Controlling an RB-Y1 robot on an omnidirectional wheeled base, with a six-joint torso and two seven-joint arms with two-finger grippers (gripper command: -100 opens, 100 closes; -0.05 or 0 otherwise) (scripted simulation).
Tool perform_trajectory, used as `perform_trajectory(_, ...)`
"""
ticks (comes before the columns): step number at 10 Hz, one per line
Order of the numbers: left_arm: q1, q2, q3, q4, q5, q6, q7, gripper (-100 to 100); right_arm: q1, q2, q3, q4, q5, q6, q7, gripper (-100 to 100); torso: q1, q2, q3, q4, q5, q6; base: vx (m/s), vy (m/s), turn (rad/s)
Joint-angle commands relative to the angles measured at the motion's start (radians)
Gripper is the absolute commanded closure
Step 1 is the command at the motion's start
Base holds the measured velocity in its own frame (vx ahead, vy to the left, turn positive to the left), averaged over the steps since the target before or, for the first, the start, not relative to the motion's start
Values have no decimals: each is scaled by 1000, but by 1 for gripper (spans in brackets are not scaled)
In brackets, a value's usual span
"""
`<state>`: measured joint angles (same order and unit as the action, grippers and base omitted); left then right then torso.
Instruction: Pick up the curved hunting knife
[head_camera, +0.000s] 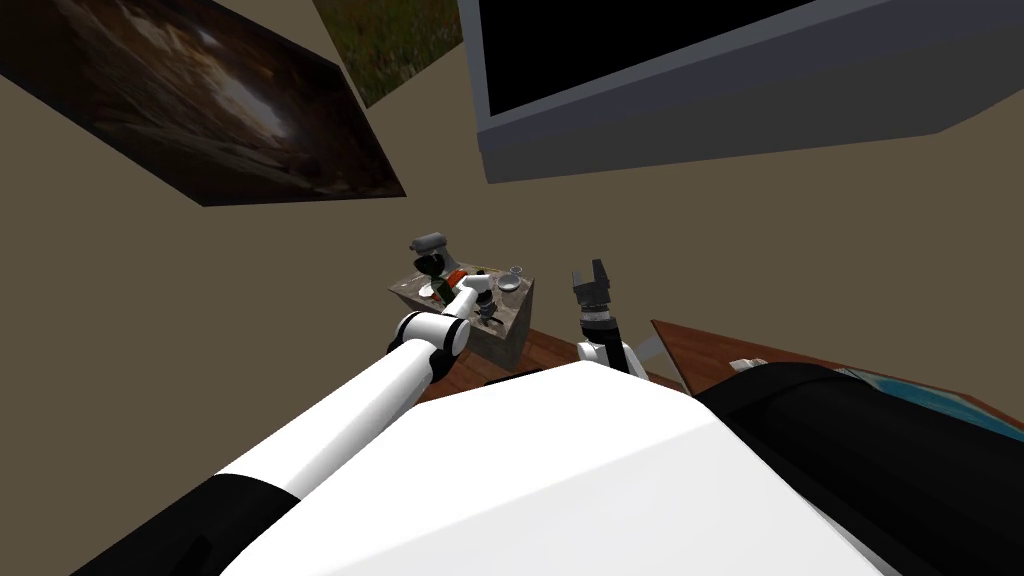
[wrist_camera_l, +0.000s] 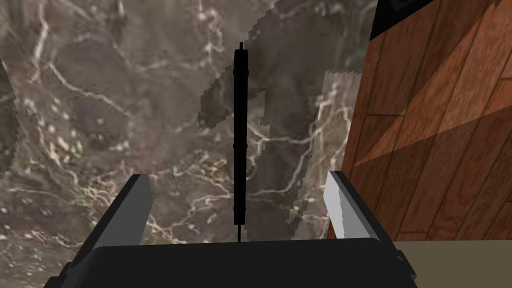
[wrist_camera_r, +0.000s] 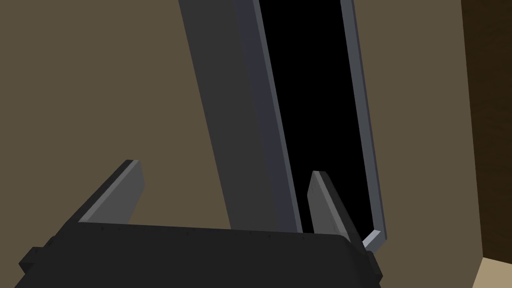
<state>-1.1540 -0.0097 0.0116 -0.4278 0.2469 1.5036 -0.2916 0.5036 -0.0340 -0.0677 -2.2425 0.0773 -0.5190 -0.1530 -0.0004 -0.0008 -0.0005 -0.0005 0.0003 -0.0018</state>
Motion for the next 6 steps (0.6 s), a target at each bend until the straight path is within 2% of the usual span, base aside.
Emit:
perform_trajectory(1,0,0,0,0,0,0,0,0,0,0,0,0,0,0,0,0,0,0,0,0,0,0,0,0,0)
perform_trajectory(2,17,-7,49,-13,-50,-2,-4,-100,0,0,0,0,0,0,0,0,0,0,0,0,0,0,0,9,-105)
perform_trajectory(6,50,-22,146,-39,-150,-7,-13,-100,0,0,0,0,0,0,0,0,1,1,0,0,0,0,-5,19,-93)
